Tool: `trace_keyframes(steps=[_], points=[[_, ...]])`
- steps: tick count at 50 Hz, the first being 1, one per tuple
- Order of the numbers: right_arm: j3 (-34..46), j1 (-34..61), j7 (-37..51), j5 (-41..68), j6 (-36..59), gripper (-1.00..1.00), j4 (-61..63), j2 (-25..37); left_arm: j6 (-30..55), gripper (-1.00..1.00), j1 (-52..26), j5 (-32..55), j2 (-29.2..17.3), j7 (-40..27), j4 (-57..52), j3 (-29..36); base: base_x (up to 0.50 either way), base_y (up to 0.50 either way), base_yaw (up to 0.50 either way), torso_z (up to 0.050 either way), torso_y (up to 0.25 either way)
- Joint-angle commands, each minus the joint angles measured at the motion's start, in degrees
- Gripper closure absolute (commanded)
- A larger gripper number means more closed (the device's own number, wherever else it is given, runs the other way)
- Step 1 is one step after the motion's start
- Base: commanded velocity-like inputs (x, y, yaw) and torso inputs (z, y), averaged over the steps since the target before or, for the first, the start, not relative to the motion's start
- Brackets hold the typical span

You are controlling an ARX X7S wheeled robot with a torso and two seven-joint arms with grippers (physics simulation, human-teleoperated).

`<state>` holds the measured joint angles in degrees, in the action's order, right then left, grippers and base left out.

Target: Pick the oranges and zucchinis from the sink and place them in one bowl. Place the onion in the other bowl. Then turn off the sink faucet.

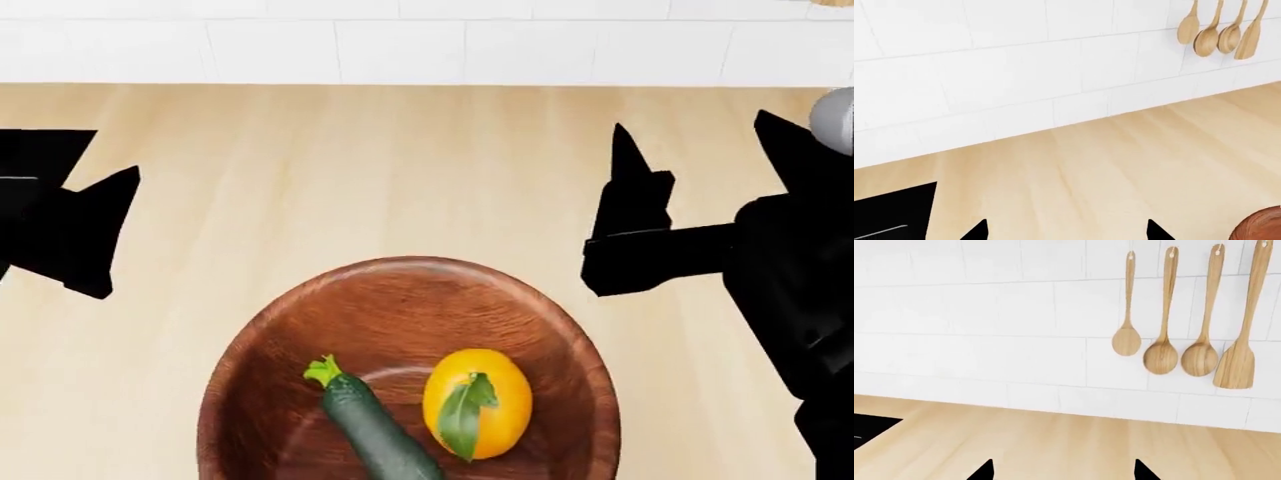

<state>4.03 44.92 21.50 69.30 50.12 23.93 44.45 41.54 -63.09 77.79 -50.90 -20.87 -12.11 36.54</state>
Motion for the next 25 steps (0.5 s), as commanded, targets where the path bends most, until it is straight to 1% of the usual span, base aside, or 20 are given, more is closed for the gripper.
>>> trace_keyframes(steps=[1,11,25], points=[[-2.56,-4.17,-0.46,-1.09,-2.38,-1.00,1.25,0.46,-1.26,-1.00,0.90,0.92,-0.56,0.19,-0.74,-1.55,-0.21,0.50,0.00,0.000,0.000],[-3.80,-5.91,0.46,-0.27,-2.79,-1.00,1.68,0.74,-1.37,-1.00,1.03,0.67,-0.09,-0.21,-0.97,-1.35,-0.33,0.50,0.00,0.000,0.000],[-3.43,-5.65,0.96,-0.29,-2.19,-1.00,1.82,1.36,-1.61,-1.00,1.20,0.81,-0.06,-0.32,-1.04,-1.52,-0.39,0.47,0.00,0.000,0.000]])
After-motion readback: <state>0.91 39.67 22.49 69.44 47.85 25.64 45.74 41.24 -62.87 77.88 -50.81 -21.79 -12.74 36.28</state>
